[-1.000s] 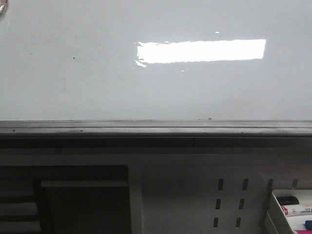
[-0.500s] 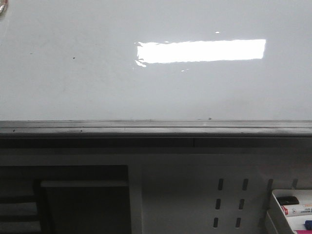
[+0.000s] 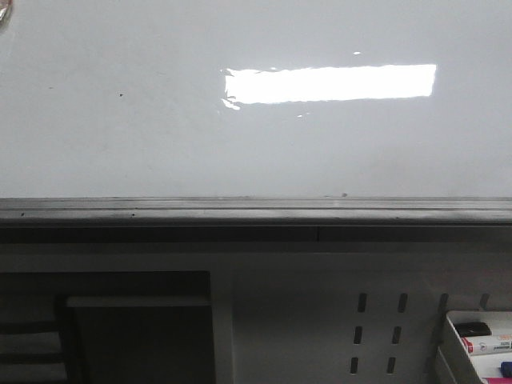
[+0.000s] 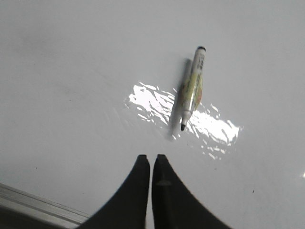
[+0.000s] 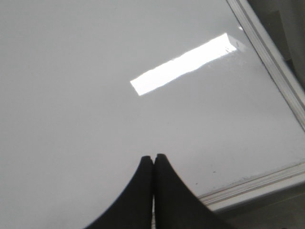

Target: Write number 4 on whiteboard

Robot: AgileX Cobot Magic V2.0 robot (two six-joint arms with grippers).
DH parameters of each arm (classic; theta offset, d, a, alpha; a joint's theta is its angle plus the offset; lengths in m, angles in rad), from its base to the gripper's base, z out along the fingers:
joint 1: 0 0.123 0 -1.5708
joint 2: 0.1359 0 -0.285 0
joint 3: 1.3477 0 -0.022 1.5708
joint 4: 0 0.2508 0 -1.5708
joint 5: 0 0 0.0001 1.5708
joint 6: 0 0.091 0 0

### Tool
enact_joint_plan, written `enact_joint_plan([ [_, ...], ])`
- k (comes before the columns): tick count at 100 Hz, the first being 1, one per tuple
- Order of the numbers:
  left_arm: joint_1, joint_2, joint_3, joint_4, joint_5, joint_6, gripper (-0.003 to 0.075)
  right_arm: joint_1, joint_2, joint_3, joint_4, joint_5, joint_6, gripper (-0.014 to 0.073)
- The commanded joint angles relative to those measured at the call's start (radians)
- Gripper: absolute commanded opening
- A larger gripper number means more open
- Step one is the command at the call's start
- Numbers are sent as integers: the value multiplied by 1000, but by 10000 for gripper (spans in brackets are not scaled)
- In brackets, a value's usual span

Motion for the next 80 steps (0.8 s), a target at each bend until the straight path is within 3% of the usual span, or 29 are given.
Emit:
enact_joint_plan([
  [1, 3, -28, 15, -114, -92, -11, -20, -6, -17, 17, 91, -75, -1, -72],
  [29, 3, 33, -137, -48, 19, -5, -20, -6, 66, -128, 46, 113, -69, -59],
  [51, 3, 314, -371, 170, 225, -3, -20, -6, 372, -348, -82, 267, -86, -60],
  [80, 3, 641, -571, 224, 249, 27, -17, -6, 693, -579, -84, 401, -147, -50],
])
